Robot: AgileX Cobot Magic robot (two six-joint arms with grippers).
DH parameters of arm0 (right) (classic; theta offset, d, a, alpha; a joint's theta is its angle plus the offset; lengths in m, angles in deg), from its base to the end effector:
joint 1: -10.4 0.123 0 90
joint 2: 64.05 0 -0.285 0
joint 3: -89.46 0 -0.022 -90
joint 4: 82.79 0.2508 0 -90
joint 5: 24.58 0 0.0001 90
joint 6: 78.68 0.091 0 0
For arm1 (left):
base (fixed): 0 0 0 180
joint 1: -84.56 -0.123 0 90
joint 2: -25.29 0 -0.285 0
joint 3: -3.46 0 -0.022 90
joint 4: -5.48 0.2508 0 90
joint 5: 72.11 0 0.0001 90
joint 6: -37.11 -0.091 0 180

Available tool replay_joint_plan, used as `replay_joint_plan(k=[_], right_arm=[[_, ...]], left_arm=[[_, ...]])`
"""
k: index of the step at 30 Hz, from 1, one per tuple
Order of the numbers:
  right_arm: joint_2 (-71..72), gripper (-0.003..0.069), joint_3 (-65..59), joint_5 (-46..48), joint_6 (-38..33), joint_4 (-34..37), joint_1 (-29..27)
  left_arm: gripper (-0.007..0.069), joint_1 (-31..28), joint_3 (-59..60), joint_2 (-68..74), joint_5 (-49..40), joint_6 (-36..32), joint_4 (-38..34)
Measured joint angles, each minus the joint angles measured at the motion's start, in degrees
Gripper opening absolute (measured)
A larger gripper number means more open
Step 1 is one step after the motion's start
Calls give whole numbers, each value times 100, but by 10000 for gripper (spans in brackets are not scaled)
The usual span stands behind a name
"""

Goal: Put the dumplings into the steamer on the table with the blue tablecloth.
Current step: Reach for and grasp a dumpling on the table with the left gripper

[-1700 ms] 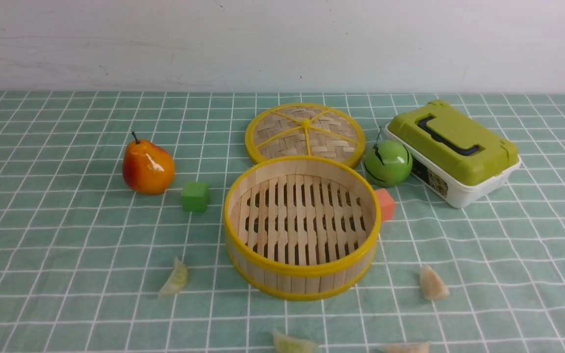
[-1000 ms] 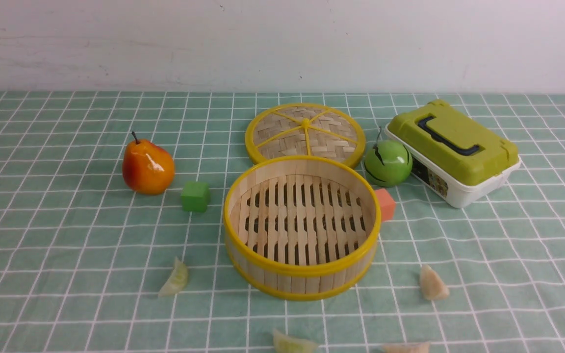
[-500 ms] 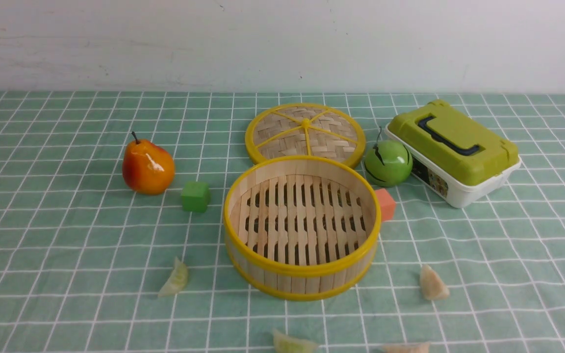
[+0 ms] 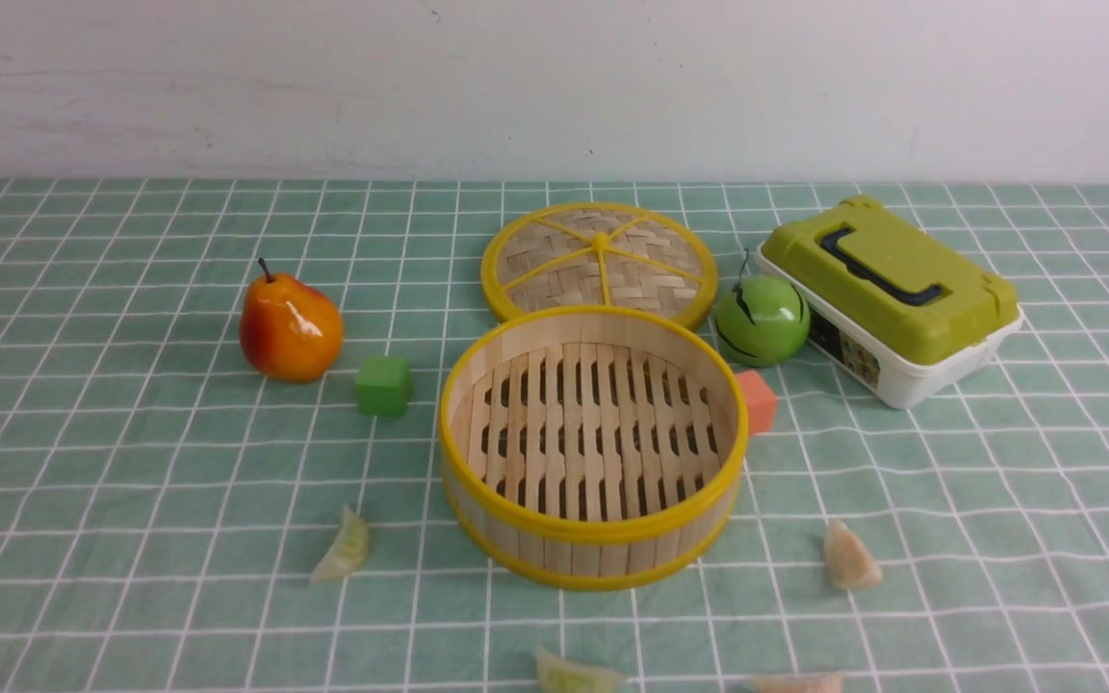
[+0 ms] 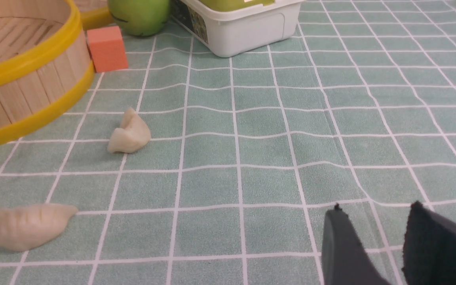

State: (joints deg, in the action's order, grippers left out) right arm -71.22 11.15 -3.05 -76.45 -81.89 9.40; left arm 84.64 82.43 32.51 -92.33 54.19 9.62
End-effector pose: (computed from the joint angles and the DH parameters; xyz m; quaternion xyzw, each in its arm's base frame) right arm 0.0525 -0.0004 0.1736 0.0268 0.8034 0.0130 0.5946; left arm 0.0533 0.0022 0.1717 -0.0988 0.7944 -0.0593 0.5964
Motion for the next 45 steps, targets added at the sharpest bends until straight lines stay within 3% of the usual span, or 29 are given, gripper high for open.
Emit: replay_joint_plan(k=[5,8,9,10,13,19,23,26,29,31,36,39,40,45], right_arm=[[0,240,0,-50,241,781,0],[0,240,-44,-175,1304,2648,0],[0,240,-44,-175,1373,2763,0],[0,240,-48,-192,1816,3541,0],[0,240,-48,-287,2403,4839,0],[0,240,-48,-688,2423,5303,0],[0,240,26,-907,1709,5303,0],[0,240,371,-891,640,5288,0],[-260,237,1009,-896,-601,5288,0],[-997,204,1740,-734,-1687,5282,0],[-3021,57,3402,454,-3494,5061,0],[-3878,-1,4040,1296,-3793,4889,0],[-4487,-18,4466,1988,-3884,4781,17],[-5881,-20,5360,3405,-3912,4280,641]], left_arm=[[237,0,0,0,828,747,-665],[237,0,0,0,1824,2152,-2112],[237,0,0,0,1871,2242,-2203],[237,0,0,0,2194,2910,-2908],[237,0,0,0,2536,3628,-3930],[237,0,0,0,2624,3670,-4537],[237,0,-138,0,2570,3765,-4416],[237,0,-765,0,2243,3482,-3613],[237,0,-1626,122,1344,2936,-2486],[221,0,-2602,652,206,2335,-1564],[101,0,-4370,2424,-1973,905,-852],[32,0,-5163,3160,-3006,172,-836],[-8,50,-5495,3662,-3580,-254,-826],[-14,946,-6097,4851,-4455,-654,-591]])
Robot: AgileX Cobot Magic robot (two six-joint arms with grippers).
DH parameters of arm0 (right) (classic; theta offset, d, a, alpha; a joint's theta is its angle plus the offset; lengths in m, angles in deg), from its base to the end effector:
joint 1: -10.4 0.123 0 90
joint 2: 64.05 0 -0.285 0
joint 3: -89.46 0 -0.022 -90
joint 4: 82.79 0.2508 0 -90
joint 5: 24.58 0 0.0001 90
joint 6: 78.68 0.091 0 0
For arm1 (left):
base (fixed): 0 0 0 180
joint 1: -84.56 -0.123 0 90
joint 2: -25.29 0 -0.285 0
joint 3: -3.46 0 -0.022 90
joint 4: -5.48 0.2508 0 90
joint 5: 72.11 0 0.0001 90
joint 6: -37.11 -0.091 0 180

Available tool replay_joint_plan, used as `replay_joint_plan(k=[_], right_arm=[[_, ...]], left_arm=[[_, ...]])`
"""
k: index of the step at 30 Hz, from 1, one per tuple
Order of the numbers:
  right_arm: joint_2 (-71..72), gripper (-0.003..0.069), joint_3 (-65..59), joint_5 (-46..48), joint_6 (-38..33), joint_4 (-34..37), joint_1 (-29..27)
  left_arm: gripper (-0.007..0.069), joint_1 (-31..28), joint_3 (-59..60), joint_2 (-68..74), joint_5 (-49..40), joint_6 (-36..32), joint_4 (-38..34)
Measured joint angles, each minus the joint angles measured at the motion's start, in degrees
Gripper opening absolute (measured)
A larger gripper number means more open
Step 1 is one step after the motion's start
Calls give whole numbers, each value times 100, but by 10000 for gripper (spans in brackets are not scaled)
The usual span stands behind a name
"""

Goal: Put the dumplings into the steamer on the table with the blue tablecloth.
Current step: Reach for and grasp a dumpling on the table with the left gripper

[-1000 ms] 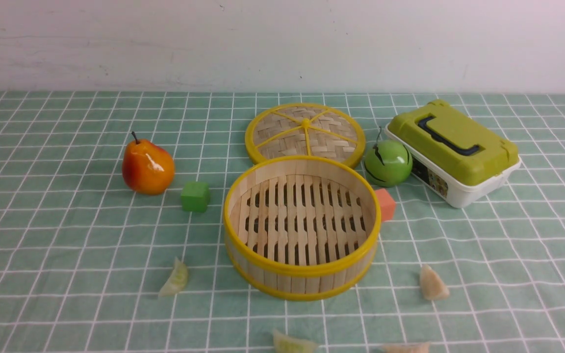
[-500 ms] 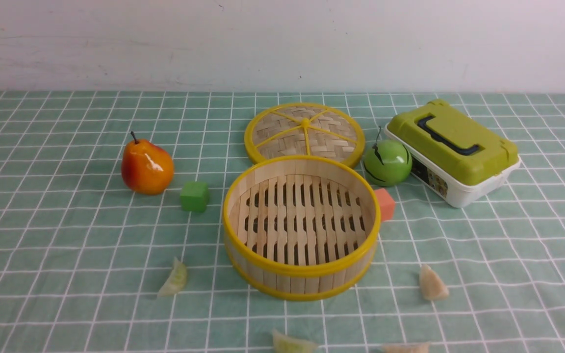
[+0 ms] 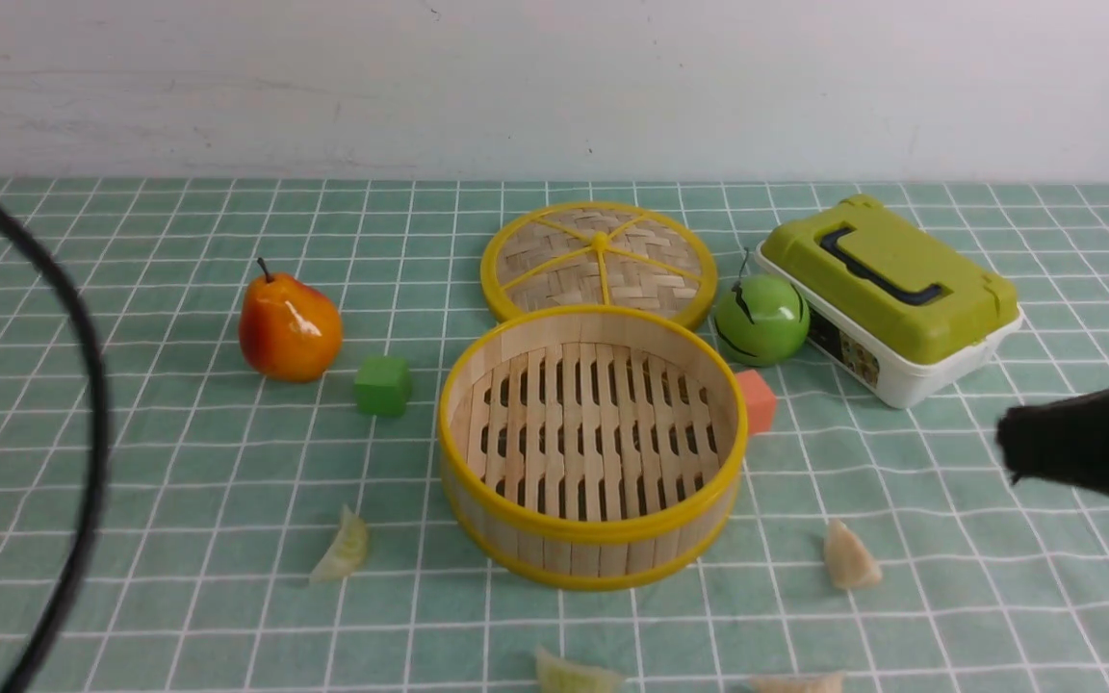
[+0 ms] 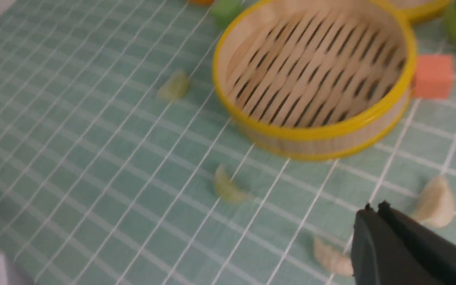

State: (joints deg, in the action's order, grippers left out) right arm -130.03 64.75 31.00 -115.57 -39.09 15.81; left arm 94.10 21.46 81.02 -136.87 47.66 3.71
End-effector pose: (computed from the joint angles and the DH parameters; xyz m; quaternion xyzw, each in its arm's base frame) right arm 0.1800 0.0692 0.3474 -0.2158 0.8689 0.2685 0.3554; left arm 0.1321 -0.0248 0.3817 -0.0094 0.9349 -0.0770 0.3462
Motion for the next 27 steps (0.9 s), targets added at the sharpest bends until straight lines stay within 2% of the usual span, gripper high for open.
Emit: replay_joint_plan(k=[4,7,9,10,15,16,18,19,21,24,27], right_arm=[[-601,-19,468,720,432,-892,825],[-764,-18,574,1082,1030,-1794,1353],[-769,-17,587,1234,1229,-2059,1529],[-755,-15,586,1400,1503,-2375,1737],[-607,-16,586,1506,1715,-2579,1956],[-514,-16,586,1517,1715,-2587,1977],[-435,-14,573,1524,1709,-2588,1980],[-422,-14,565,1524,1709,-2594,1980],[-403,-11,477,1495,1704,-2599,1980],[-410,-11,394,1403,1703,-2605,1980],[-410,-8,376,1356,1703,-2619,1980]], left_arm=[[-14,872,-226,1072,-355,235,375],[-6,1091,-334,1818,-295,404,551],[8,1120,-358,2134,-224,461,551],[43,1128,-364,2584,-27,522,546],[192,1128,-377,3544,854,313,310],[265,1133,-451,3913,1076,223,262],[355,1135,-599,4362,1213,183,241],[363,1135,-639,4449,1220,173,241],[457,1135,-909,5011,1306,159,241],[510,1135,-1217,5486,1462,154,246],[521,1135,-1477,5960,1658,154,258]])
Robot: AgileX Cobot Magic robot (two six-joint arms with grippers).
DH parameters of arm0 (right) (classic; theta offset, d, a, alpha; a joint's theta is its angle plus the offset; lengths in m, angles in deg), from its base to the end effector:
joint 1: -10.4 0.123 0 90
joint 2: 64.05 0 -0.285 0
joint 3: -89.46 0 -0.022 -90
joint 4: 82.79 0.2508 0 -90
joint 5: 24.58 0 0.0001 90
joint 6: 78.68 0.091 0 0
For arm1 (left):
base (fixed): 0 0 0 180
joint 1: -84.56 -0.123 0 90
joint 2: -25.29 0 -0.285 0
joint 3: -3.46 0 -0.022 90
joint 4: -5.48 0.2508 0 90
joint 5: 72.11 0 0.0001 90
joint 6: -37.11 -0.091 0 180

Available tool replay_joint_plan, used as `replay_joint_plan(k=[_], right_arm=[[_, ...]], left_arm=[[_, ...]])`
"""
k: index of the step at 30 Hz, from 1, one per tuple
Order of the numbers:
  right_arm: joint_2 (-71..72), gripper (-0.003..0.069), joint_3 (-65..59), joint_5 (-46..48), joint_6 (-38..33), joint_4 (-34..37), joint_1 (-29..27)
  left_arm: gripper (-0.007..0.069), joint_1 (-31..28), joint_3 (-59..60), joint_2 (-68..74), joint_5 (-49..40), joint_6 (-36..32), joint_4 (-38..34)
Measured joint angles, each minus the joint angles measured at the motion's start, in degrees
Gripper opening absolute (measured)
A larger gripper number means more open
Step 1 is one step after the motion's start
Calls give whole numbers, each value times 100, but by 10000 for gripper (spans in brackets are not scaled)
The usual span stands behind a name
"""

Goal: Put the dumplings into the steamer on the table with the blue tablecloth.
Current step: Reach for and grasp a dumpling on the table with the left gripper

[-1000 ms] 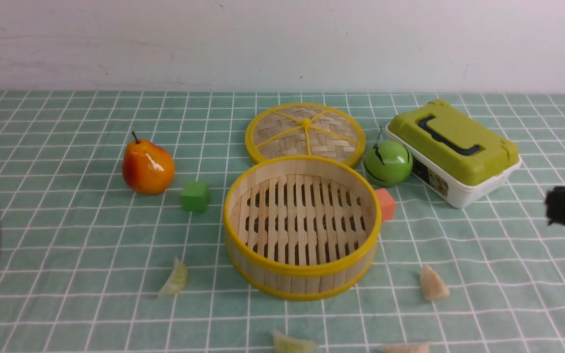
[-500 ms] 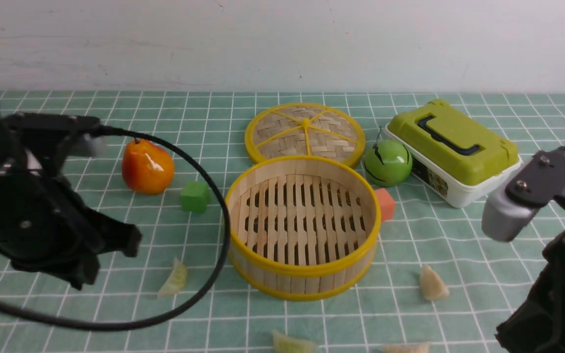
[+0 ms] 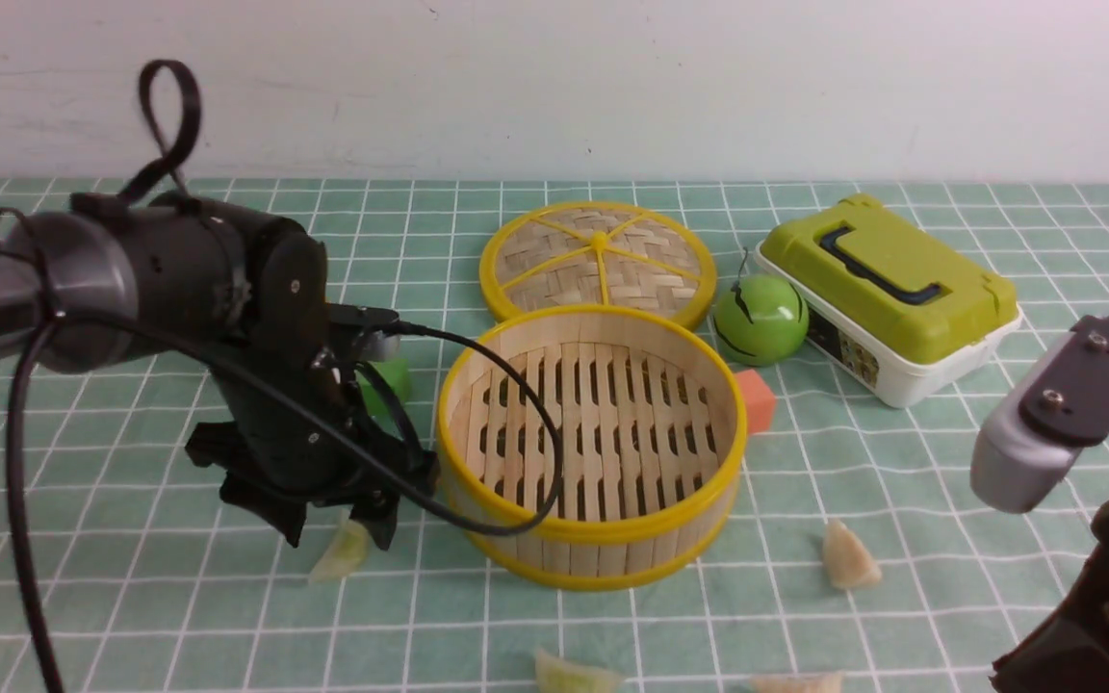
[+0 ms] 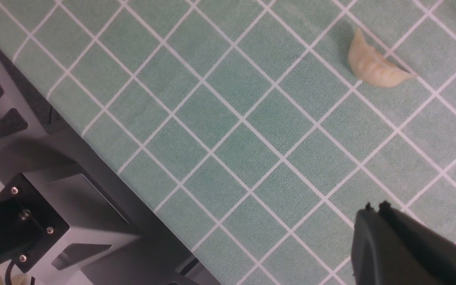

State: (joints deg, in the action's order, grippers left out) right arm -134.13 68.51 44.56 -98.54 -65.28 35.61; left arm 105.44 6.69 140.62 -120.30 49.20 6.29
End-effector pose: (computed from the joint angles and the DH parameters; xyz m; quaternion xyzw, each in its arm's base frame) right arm 0.1564 0.1019 0.3267 -0.3464 0.9103 0.1572 0.1630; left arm 0.3493 -0.1322 0.1914 0.0802 0.9901 -0.0272 0.1123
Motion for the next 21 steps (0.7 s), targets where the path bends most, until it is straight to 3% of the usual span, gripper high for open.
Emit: replay_joint_plan(k=[5,10,17,21], right_arm=[[0,-4,0,-6,-5,0,0],[0,-3,0,-6,-11,0,0],[0,1,0,-133,-15,0,0],[0,4,-6,-285,-15,0,0]], left_arm=[[441,0,-156,375,187,0,6],[176,0,-174,425,139,0,-81],[175,121,-425,192,-622,0,-81],[175,551,-1236,-277,-992,0,-15]])
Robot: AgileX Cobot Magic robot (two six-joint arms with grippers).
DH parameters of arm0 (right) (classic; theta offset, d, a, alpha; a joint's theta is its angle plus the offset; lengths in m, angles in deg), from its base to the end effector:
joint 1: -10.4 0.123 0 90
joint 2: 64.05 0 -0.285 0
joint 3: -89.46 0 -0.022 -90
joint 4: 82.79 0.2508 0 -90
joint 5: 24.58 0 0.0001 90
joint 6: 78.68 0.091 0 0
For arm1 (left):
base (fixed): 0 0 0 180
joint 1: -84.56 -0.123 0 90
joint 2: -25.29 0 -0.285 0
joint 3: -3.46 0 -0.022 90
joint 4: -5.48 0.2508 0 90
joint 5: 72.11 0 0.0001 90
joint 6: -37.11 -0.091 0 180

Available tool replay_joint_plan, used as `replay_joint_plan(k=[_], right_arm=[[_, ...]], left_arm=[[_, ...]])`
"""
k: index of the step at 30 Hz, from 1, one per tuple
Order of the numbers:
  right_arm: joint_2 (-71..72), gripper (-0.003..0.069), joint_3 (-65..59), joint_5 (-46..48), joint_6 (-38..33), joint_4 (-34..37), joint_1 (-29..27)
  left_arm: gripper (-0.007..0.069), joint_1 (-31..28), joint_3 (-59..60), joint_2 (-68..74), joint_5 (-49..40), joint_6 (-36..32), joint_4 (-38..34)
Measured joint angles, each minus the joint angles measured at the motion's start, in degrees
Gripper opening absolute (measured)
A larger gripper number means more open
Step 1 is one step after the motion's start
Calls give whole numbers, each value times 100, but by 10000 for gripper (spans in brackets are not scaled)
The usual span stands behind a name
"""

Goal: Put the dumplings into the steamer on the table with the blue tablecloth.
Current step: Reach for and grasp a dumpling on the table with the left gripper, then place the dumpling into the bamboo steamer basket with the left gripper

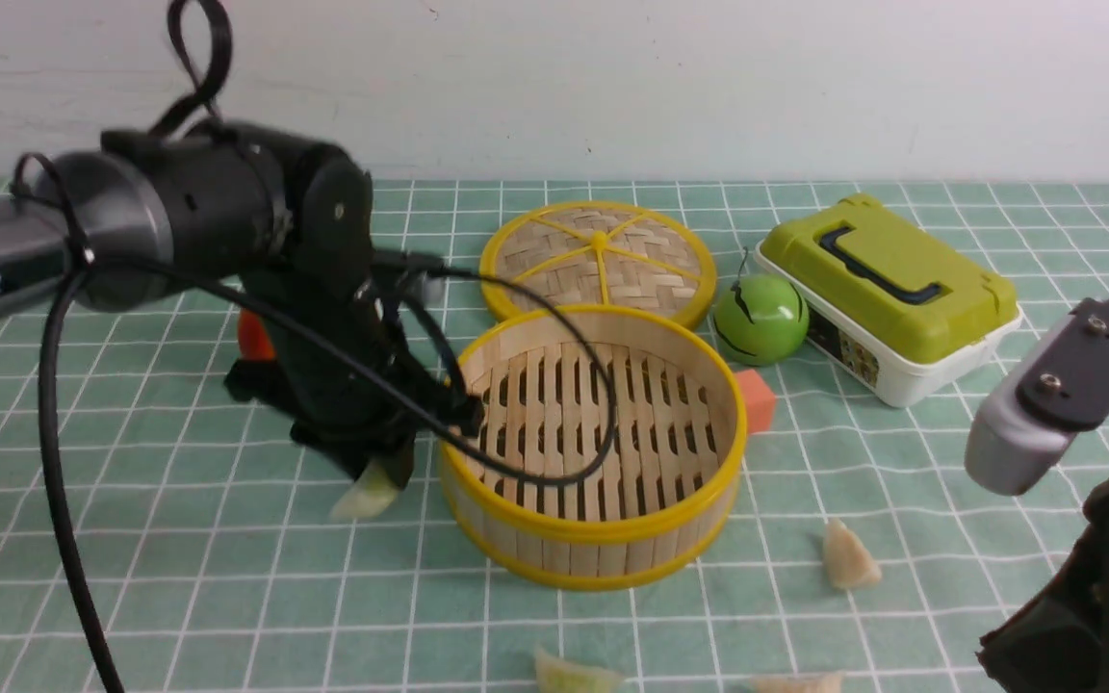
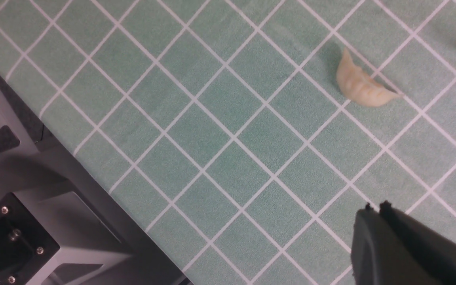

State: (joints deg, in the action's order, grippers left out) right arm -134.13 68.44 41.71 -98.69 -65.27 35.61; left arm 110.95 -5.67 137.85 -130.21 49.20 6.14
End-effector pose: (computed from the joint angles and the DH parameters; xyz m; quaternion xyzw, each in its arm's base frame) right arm 0.1603 0.1032 0.3280 -0.3424 0.9073 0.1574 0.1868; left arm 0.3472 -0.1713 0.2630 0.1251 0.9791 -0.0479 0.1533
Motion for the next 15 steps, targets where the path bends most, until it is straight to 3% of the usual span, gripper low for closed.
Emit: replay_joint_plan(k=[6,15], right_arm=[[0,8,0,100,7,24,0],[996,15,-6,470,323,-144,0]], left_arm=[[175,838,-1712,308,-27,130,-204],[175,939,-3725,2608,-15,613,-455]])
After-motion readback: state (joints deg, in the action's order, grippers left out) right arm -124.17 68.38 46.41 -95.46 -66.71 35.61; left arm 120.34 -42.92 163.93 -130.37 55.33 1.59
